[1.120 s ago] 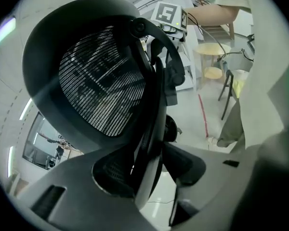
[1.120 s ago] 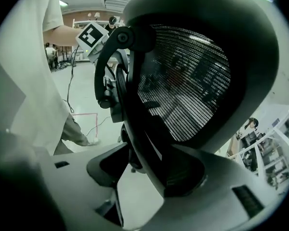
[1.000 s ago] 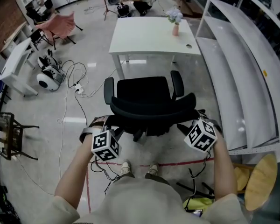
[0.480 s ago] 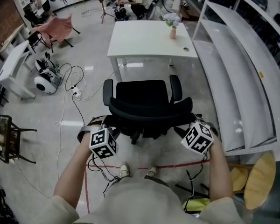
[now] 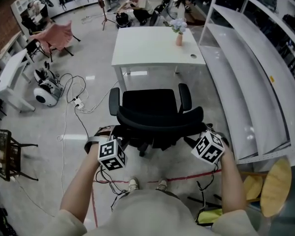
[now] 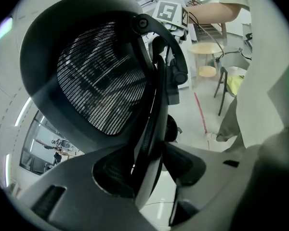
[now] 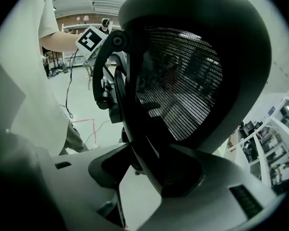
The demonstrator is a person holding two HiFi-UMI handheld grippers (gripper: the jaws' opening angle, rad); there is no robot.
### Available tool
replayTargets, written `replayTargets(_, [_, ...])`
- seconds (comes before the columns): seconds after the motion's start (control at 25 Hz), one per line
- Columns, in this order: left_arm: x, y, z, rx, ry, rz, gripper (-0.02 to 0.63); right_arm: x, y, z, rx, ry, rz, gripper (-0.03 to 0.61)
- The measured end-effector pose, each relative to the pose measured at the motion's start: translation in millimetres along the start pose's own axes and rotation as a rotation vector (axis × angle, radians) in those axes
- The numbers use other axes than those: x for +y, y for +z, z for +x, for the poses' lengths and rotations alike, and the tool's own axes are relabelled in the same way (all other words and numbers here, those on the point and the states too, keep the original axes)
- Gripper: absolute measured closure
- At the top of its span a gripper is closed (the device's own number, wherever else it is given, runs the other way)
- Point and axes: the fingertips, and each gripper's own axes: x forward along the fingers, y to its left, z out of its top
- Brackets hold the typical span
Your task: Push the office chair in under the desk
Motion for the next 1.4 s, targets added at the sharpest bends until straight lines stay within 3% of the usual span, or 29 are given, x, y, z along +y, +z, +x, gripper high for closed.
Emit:
replayTargets(1.0, [101,-3,60,-0.130,-0.026,0.125,0.420,-74,18,44,0.018,-0.114,0.161,0.377])
replayTargets(1.4, [135,7,85,-0.132,-0.023,0.124,0.414,-112,21,55,-0.021,-0.123,0.126,0.379])
